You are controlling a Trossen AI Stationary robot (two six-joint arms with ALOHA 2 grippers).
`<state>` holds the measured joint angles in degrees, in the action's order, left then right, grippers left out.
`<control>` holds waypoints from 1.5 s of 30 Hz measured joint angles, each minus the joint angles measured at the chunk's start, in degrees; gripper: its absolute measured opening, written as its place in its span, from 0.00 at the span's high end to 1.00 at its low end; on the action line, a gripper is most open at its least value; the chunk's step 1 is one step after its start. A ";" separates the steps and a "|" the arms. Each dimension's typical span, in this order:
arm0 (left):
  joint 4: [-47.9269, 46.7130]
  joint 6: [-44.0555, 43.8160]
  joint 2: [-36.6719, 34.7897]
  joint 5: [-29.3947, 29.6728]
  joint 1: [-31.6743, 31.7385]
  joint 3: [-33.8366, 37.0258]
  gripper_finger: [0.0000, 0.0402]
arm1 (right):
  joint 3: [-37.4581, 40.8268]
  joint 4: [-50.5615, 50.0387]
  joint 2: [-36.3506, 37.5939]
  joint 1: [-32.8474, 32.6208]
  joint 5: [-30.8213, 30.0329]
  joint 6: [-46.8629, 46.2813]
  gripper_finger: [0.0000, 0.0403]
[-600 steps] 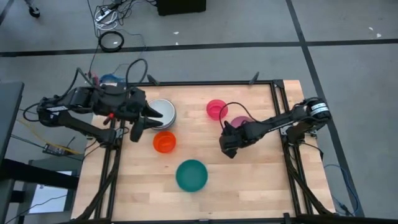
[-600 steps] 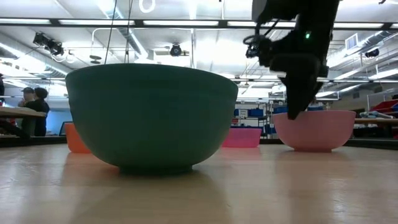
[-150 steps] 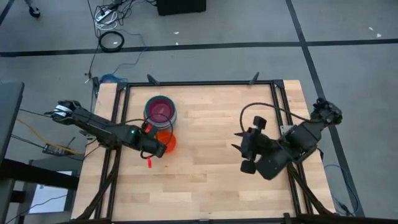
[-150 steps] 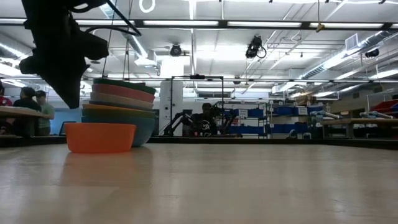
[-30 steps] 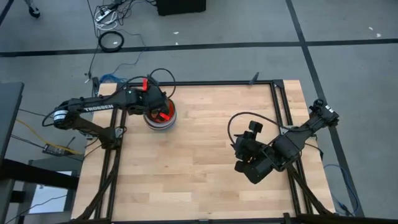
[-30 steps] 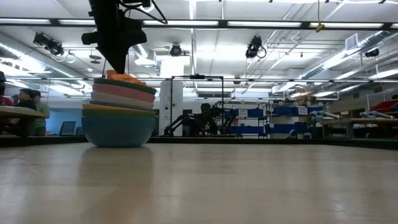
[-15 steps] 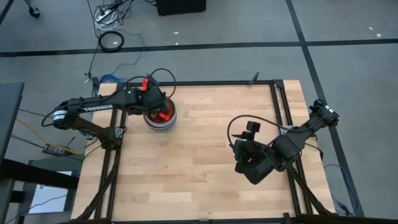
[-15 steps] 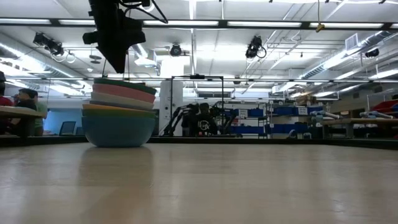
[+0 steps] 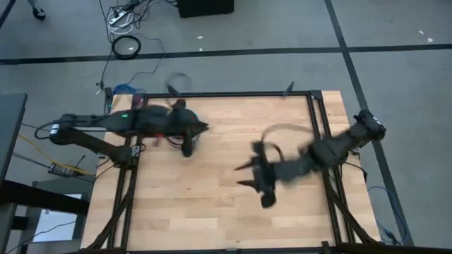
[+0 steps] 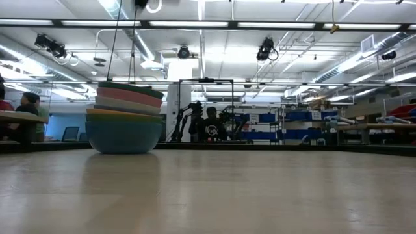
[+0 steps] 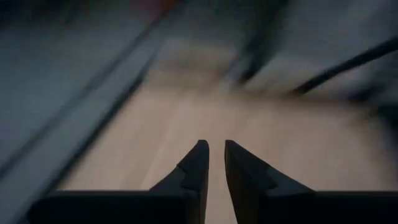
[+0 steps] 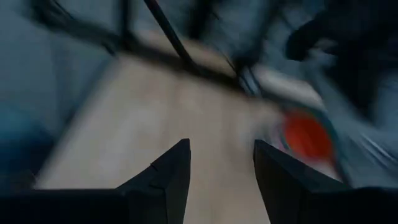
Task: Nest bowls inside each other
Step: Return to Home Position
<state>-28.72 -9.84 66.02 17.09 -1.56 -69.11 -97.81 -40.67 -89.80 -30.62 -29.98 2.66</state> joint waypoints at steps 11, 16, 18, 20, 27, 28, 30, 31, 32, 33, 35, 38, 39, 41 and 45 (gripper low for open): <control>13.41 24.29 -17.74 -14.77 0.71 -0.01 0.85 | -4.86 15.16 4.04 33.38 51.18 16.22 0.60; 11.95 21.20 -27.24 -14.77 4.63 3.50 0.85 | -4.57 11.92 13.55 40.70 59.82 14.31 0.60; 12.05 19.90 -31.56 -14.59 4.96 5.72 0.85 | -4.10 9.57 17.21 41.73 59.48 14.01 0.60; 12.35 18.45 -35.36 -14.68 4.94 7.74 0.85 | -3.44 7.13 20.68 41.88 59.59 13.32 0.60; 12.47 13.43 -45.61 -13.90 4.94 17.22 0.85 | 8.69 5.86 33.87 40.78 59.04 9.00 0.60; 12.67 12.55 -46.80 -13.28 4.94 18.86 0.85 | 11.87 6.81 36.03 40.75 58.06 8.24 0.60; 14.04 10.89 -49.06 -11.92 4.94 22.28 0.85 | 19.16 10.85 40.45 40.70 56.90 6.44 0.60; 14.75 10.19 -50.11 -11.70 4.95 24.20 0.85 | 23.16 13.66 42.64 40.72 56.71 5.63 0.60; 15.60 9.58 -51.02 -11.62 4.96 26.23 0.85 | 26.99 16.72 44.83 40.75 56.59 4.66 0.60; 16.76 9.21 -51.84 -11.65 4.96 28.03 0.85 | 30.81 19.92 47.05 40.82 56.24 3.63 0.60; 19.31 8.14 -53.58 -11.68 4.94 31.45 0.85 | 38.40 26.42 51.23 41.26 56.43 1.96 0.60; 20.63 6.45 -55.84 -11.40 4.95 35.83 0.85 | 48.67 33.43 56.72 42.01 56.75 -0.26 0.60; 20.33 5.80 -56.58 -11.40 4.96 37.38 0.85 | 51.91 35.09 58.33 42.19 56.69 -0.97 0.60; 21.12 4.29 -58.14 -11.40 4.96 40.25 0.85 | 57.84 38.91 61.13 42.37 56.47 -2.59 0.60; 26.36 2.14 -61.89 -11.42 4.96 46.86 0.85 | 67.32 45.64 65.64 42.73 56.09 -5.52 0.60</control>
<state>-2.36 -7.70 4.13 5.67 3.40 -22.25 -30.49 4.97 -24.16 12.11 26.11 -2.86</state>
